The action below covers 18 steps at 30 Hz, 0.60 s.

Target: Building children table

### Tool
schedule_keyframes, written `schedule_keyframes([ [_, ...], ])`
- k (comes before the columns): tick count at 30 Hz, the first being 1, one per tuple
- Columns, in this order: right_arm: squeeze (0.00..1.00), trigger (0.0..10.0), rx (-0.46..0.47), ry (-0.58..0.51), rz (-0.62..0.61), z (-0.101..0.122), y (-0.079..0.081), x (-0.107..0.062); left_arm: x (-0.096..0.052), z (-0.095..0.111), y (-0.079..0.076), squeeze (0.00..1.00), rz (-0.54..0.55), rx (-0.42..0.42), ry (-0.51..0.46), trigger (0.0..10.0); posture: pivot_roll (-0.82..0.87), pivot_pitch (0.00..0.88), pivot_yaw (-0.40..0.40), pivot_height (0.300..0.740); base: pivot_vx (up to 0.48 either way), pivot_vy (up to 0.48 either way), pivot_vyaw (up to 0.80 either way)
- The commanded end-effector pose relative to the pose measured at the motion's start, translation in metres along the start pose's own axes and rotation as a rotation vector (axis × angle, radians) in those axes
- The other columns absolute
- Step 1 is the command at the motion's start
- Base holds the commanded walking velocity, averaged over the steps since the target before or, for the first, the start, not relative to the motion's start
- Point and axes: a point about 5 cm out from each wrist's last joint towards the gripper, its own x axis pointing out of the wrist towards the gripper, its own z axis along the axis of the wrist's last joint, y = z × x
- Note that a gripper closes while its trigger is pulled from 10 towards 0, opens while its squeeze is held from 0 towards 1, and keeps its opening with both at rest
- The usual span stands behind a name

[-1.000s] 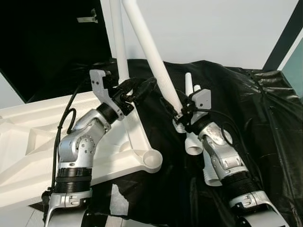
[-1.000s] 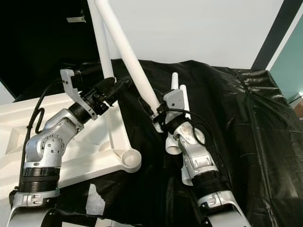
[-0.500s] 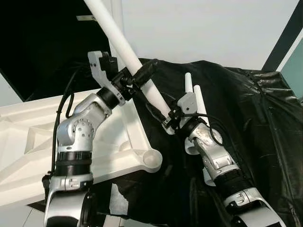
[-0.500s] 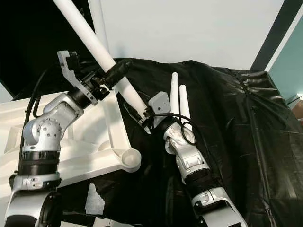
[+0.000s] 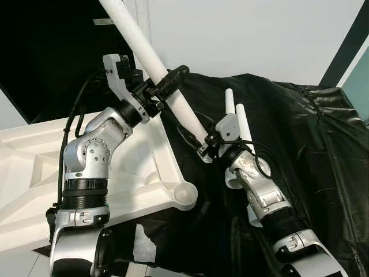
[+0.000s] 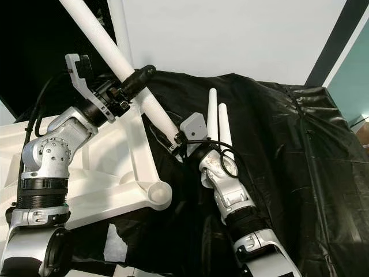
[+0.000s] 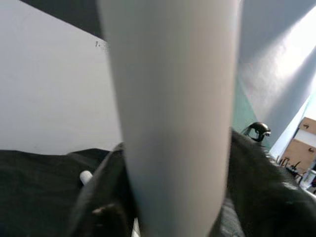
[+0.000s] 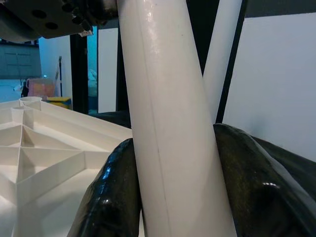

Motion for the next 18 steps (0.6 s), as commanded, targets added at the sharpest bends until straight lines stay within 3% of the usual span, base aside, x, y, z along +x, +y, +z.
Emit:
schedule_keyframes([
  [1,0.0,10.0,-0.007,0.007,-0.006,0.0,0.0,0.002,0.004,0.003,-0.012,0.0,-0.083,0.044,-0.005,0.0,0.05,0.0,-0.018,0.74,0.0,0.0,0.0],
  [3,0.0,10.0,-0.009,0.008,-0.006,0.001,0.0,0.003,0.005,0.004,-0.015,0.0,-0.09,0.063,-0.01,0.0,0.05,0.0,-0.021,0.74,0.0,0.0,0.0],
  [4,0.47,10.0,-0.012,0.01,-0.007,0.001,-0.001,0.004,0.006,0.005,-0.017,0.0,-0.09,0.085,-0.008,0.0,0.05,0.0,-0.023,0.74,0.0,0.0,0.0],
  [5,1.0,10.0,-0.013,0.024,-0.008,0.001,-0.003,0.005,0.009,0.006,-0.022,0.0,-0.096,0.106,-0.005,8.1,0.05,0.0,-0.028,0.74,0.0,0.0,0.0],
  [6,1.0,10.0,-0.013,0.024,-0.008,0.001,-0.003,0.005,0.009,0.006,-0.022,0.0,-0.096,0.106,-0.005,8.1,0.05,0.0,-0.028,0.74,0.0,0.0,0.0],
  [7,1.0,10.0,-0.025,0.03,-0.008,0.001,-0.003,0.006,0.01,0.007,-0.024,0.0,-0.095,0.126,-0.002,10.0,0.05,0.0,-0.03,0.74,0.0,0.0,0.0],
  [13,1.0,10.0,-0.043,0.07,-0.026,0.001,-0.006,0.012,0.013,0.012,-0.036,0.0,-0.097,0.196,-0.026,10.0,0.06,0.0,-0.035,0.74,0.0,0.0,0.0],
  [14,0.0,10.0,-0.037,0.077,-0.027,0.001,-0.007,0.014,0.014,0.014,-0.04,0.0,-0.099,0.214,-0.039,10.0,0.06,0.0,-0.035,0.74,0.0,0.0,0.0],
  [18,0.0,10.0,-0.059,0.109,-0.023,0.002,-0.006,0.018,0.015,0.016,-0.046,0.0,-0.099,0.259,-0.054,10.0,0.06,0.0,-0.036,0.74,0.0,0.0,0.0],
])
